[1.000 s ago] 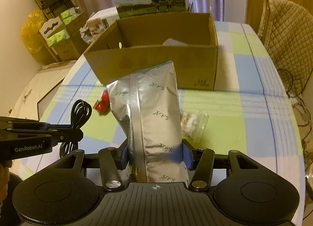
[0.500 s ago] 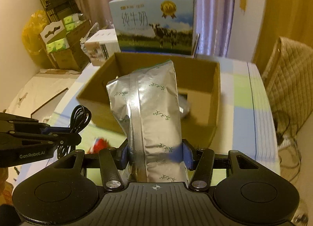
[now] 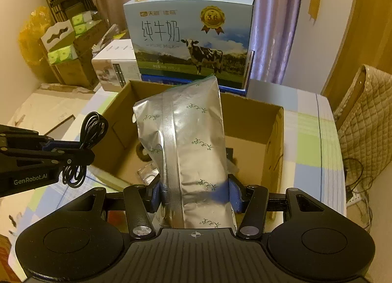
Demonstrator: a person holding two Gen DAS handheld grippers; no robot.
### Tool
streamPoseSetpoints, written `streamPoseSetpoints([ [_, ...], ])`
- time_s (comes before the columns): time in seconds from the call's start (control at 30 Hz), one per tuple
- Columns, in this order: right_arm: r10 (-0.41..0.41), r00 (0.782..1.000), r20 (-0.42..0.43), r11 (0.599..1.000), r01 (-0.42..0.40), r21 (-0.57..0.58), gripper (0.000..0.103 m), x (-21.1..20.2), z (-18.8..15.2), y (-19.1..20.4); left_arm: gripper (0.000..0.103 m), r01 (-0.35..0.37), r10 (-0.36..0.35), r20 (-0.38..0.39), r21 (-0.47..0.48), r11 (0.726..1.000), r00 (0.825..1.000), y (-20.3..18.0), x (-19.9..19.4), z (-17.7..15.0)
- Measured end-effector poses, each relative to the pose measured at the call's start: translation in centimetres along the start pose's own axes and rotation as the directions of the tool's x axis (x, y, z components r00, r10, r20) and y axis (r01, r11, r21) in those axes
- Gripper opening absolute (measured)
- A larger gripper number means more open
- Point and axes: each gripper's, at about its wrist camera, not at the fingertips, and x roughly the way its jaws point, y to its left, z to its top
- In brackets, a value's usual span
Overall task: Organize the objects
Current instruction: 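Carry the foil bag over the cardboard box with the right tool while the left drops the cable in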
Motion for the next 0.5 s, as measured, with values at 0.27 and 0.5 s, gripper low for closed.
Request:
streamPoseSetpoints([
  [0.27,-0.003,1.000,-0.018,1.000,0.003,0.002,0.050,2.2,1.4,0.0,0.011,-0.003,0.003,-0.019,-0.018,1.000,1.000,1.3,2.2,0.9],
  [0.5,0.011,1.000,-0.013,0.998,-0.011,0.059,0.050,3.9,3.5,-0.8,0.011,-0.009,0.009,-0.022,-0.023,1.000,1.000,2.4,3.8,1.4],
])
